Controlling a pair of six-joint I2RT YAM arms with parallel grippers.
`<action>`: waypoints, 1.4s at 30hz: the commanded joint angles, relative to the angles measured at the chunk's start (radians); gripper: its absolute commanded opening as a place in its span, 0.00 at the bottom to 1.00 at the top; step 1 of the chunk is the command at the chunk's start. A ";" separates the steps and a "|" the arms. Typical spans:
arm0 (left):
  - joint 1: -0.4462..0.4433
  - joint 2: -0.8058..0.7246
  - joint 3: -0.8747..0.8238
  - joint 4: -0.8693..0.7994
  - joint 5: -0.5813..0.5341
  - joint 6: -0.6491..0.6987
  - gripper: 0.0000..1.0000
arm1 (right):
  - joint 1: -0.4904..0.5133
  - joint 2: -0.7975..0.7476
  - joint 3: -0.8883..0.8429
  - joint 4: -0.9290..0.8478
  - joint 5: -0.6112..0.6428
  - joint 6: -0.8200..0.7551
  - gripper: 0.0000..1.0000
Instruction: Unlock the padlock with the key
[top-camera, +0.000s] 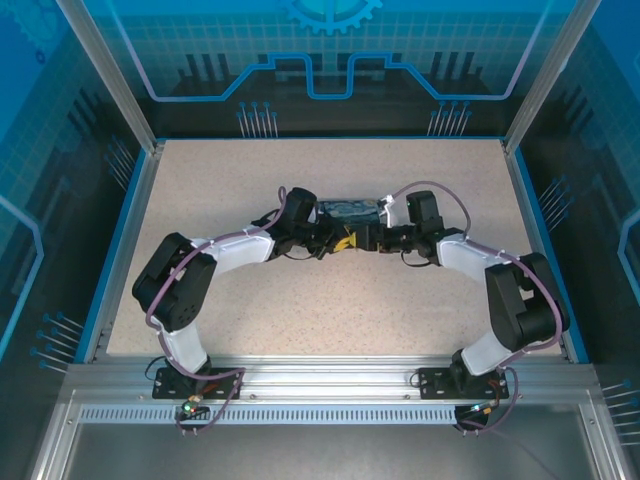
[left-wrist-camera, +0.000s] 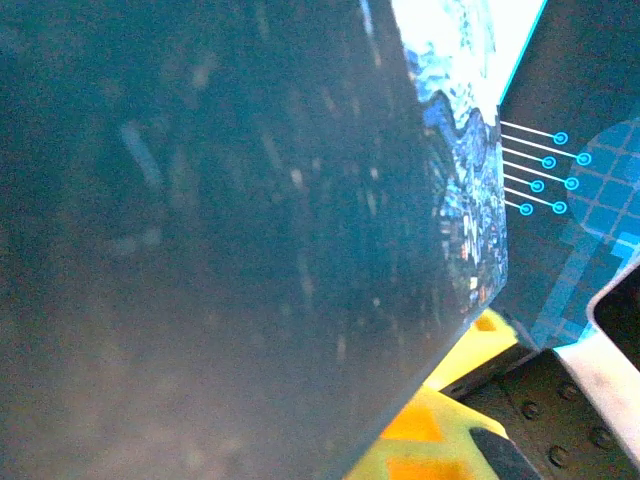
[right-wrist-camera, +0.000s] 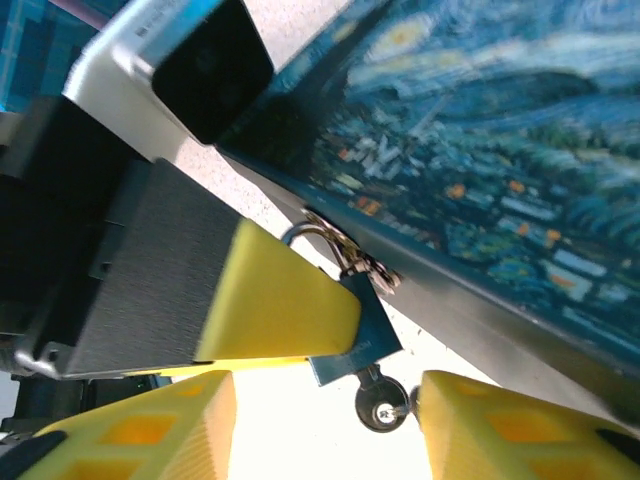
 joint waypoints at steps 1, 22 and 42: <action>-0.006 -0.027 -0.019 0.039 0.022 0.018 0.00 | -0.019 -0.030 -0.012 0.004 0.035 0.014 0.56; -0.031 0.012 -0.128 0.038 0.037 0.138 0.13 | 0.003 0.103 0.022 0.078 0.123 0.111 0.59; -0.025 -0.162 -0.164 -0.087 -0.011 0.230 0.78 | 0.031 0.155 0.099 0.064 0.173 0.111 0.59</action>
